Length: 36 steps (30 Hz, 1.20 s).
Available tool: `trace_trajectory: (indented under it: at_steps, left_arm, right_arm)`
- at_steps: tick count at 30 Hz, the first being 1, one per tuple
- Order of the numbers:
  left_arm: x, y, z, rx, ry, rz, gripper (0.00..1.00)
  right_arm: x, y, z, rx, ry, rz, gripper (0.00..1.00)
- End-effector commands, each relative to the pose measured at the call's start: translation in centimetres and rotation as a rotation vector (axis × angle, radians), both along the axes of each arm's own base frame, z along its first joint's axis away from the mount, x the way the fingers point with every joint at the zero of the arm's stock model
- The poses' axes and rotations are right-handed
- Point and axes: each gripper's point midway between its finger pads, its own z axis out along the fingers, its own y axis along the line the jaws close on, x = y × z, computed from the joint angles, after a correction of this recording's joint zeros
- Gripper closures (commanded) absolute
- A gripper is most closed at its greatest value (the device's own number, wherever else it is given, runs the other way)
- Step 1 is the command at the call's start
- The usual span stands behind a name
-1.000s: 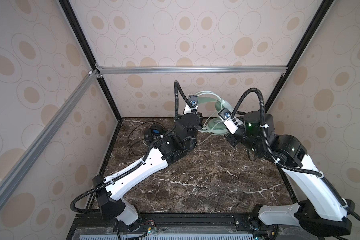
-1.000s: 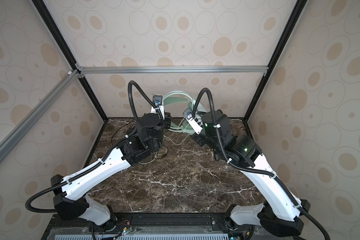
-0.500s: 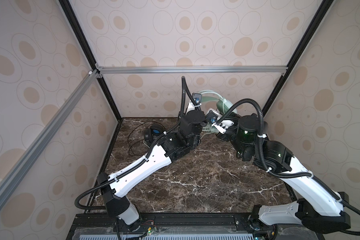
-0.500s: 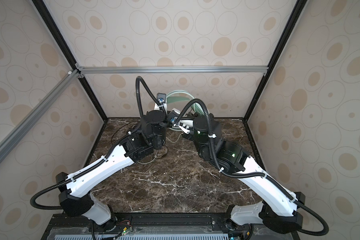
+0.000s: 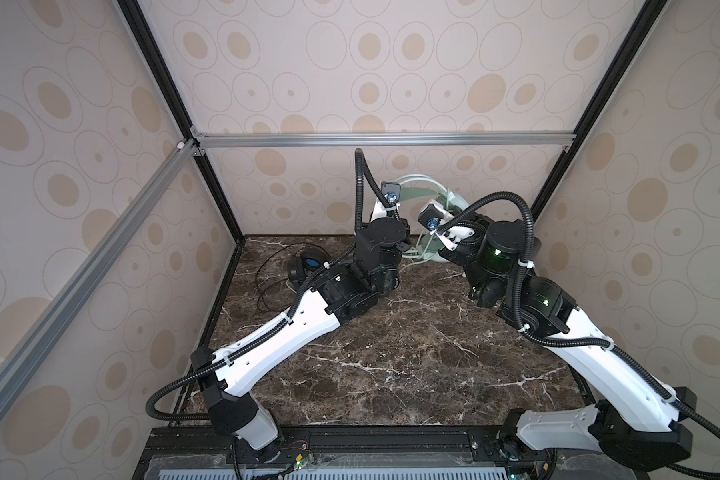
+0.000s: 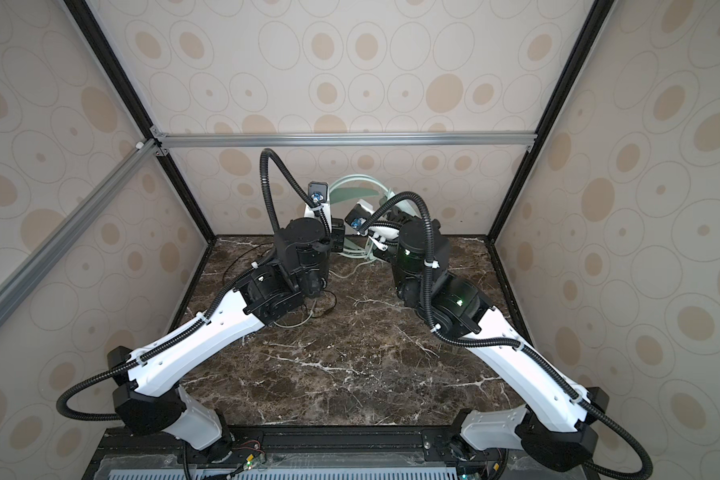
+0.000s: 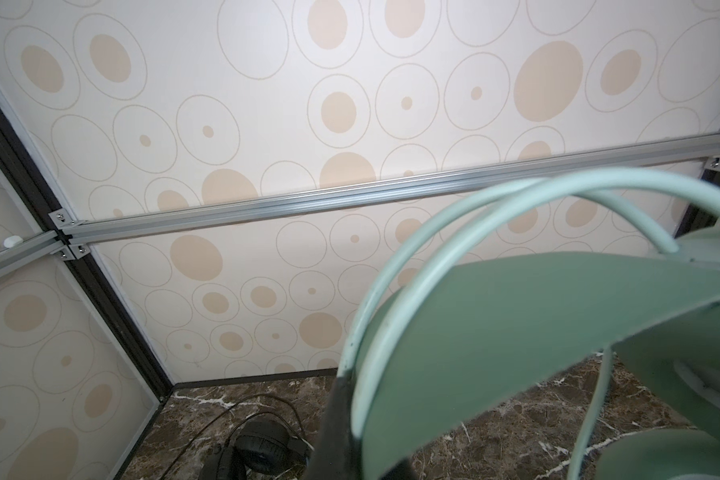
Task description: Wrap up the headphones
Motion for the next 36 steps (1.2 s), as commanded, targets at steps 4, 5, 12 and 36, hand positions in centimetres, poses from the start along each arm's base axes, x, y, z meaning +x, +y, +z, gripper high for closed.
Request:
trace_trajectory:
  at_steps: [4, 5, 12, 36]
  left_arm:
    - [-1.6, 1.9, 3.9, -0.135, -0.069, 0.0, 1.0]
    - [-1.6, 1.9, 3.9, -0.135, -0.069, 0.0, 1.0]
    - [-1.8, 2.6, 4.0, -0.128, -0.073, 0.024, 1.0]
    - [-1.2, -1.4, 10.9, -0.182, -0.198, -0.036, 1.0]
  right_arm:
    - [-0.3, -0.4, 2.1, -0.045, -0.058, 0.022, 0.84]
    - [-0.3, -0.4, 2.0, -0.062, -0.06, 0.022, 0.84]
    - [-0.7, -1.2, 2.4, -0.079, -0.087, 0.003, 0.77]
    - [-1.9, -1.9, 6.5, 0.169, -0.078, 0.098, 0.92]
